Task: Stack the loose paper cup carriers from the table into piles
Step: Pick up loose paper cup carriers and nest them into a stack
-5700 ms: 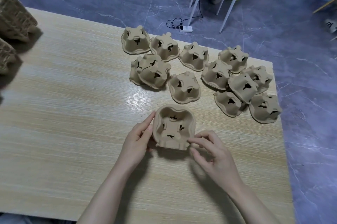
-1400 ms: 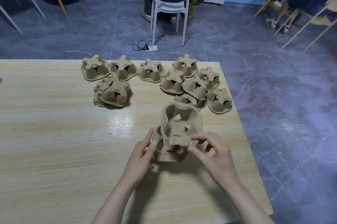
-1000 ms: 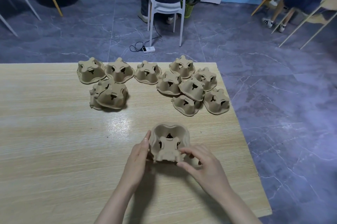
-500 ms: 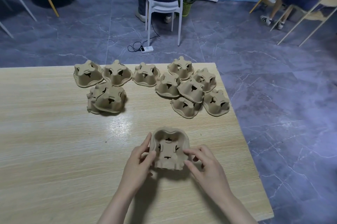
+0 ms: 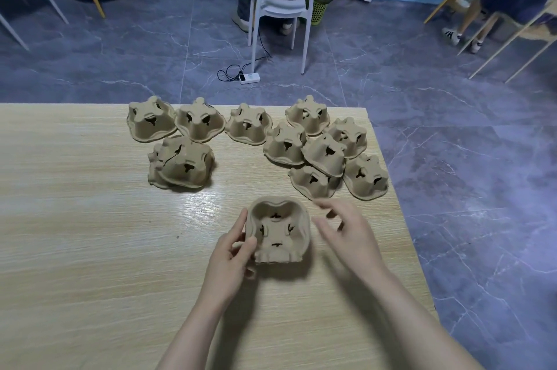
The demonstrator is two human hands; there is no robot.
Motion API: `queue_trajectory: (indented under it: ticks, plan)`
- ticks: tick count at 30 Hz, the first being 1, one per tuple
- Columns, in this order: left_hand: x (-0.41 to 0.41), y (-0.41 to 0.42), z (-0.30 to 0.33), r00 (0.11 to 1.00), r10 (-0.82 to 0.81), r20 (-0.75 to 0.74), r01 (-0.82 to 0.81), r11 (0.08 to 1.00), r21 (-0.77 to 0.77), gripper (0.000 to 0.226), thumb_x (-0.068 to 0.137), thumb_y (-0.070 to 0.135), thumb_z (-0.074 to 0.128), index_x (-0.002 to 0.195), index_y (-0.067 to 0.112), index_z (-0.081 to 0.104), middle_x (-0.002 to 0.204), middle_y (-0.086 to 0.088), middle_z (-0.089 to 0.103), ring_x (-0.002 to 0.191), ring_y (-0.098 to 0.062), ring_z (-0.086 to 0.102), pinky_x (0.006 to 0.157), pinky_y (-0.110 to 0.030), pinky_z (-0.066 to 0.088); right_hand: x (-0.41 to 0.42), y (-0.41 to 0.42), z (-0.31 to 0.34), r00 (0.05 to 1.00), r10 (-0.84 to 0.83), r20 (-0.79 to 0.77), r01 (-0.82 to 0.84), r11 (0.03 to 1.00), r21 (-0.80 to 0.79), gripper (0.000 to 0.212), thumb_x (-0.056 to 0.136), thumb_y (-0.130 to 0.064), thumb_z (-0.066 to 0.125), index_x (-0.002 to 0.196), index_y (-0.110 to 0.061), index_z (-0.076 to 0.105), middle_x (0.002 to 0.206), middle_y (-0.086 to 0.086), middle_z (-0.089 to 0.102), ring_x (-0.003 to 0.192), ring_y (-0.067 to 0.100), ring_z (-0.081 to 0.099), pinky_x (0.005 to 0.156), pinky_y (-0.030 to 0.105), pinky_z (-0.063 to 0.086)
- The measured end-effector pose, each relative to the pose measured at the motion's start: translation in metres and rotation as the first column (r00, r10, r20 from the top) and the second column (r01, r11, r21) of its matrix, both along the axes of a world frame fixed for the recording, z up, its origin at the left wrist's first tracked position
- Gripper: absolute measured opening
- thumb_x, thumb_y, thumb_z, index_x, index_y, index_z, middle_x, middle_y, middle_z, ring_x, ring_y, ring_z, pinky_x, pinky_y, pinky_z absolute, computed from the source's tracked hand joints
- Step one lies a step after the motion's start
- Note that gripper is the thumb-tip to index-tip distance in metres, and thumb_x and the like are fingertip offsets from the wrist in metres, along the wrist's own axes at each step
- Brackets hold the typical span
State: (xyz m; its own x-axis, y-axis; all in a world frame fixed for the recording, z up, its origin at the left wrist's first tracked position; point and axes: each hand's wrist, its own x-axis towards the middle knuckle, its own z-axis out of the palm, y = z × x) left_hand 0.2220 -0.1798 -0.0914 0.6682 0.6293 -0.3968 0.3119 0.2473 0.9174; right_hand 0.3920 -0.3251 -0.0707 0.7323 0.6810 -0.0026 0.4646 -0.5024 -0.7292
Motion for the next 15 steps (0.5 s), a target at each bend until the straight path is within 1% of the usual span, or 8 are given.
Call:
queue_trajectory:
  ticks: [2,5,7,9,12,15]
  plan:
    - [-0.001,0.001,0.001,1.000,-0.013,-0.001,0.013,1.000,-0.011,0.053,0.098,0.012,0.056,0.140,0.039,0.041,0.111,-0.004,0.061,0.060,0.005,0.059,0.051,-0.017,0.047,0.028,0.012,0.004,0.997,-0.032,0.065,0.032,0.999,-0.009,0.029,0.088,-0.022,0.069,0.116,-0.023,0.066,0.104,-0.008,0.063,0.096,0.007,0.055,0.082,0.029,0.047]
    - [-0.003,0.001,0.004,1.000,-0.030,0.003,0.030,0.999,-0.028,0.054,0.098,0.011,0.055,0.143,0.036,0.039,0.098,-0.002,0.061,0.058,0.002,0.055,0.052,-0.018,0.045,0.073,0.034,0.004,0.984,-0.060,0.166,0.072,0.995,-0.066,0.036,0.087,-0.021,0.068,0.122,-0.022,0.062,0.109,-0.004,0.061,0.104,0.018,0.055,0.089,0.039,0.047]
    - [-0.003,0.002,0.005,0.999,-0.036,0.005,0.036,0.999,-0.027,0.054,0.098,0.010,0.054,0.145,0.033,0.039,0.091,-0.001,0.057,0.055,0.004,0.052,0.051,-0.018,0.044,0.099,0.048,0.004,0.987,-0.055,0.149,0.069,0.994,-0.090,0.041,0.085,-0.021,0.067,0.126,-0.022,0.060,0.114,-0.004,0.059,0.110,0.023,0.054,0.094,0.043,0.047]
    - [-0.002,0.002,0.005,0.999,-0.036,0.004,0.036,0.999,-0.025,0.054,0.098,0.009,0.054,0.145,0.031,0.039,0.088,0.000,0.054,0.054,0.005,0.050,0.052,-0.017,0.044,0.122,0.062,0.004,0.990,-0.018,0.139,0.035,0.992,-0.120,0.048,0.082,-0.021,0.069,0.128,-0.022,0.058,0.121,-0.001,0.060,0.116,0.025,0.052,0.096,0.048,0.045]
    - [-0.001,0.003,0.006,0.999,-0.040,-0.001,0.040,0.999,-0.021,0.054,0.099,0.009,0.053,0.145,0.032,0.038,0.091,0.001,0.053,0.054,0.006,0.050,0.052,-0.014,0.043,0.147,0.077,0.006,0.989,0.041,0.143,-0.004,0.967,-0.254,0.058,0.080,-0.024,0.072,0.134,-0.022,0.054,0.125,0.005,0.060,0.121,0.030,0.047,0.100,0.050,0.041]
    - [-0.001,0.004,0.005,0.999,-0.035,0.002,0.035,0.999,-0.020,0.053,0.099,0.010,0.053,0.145,0.033,0.038,0.090,-0.001,0.053,0.055,0.006,0.050,0.053,-0.014,0.043,0.162,0.085,0.003,0.995,0.066,0.074,-0.032,0.922,-0.385,0.066,0.079,-0.030,0.075,0.140,-0.027,0.048,0.131,0.005,0.056,0.126,0.031,0.044,0.105,0.050,0.038]
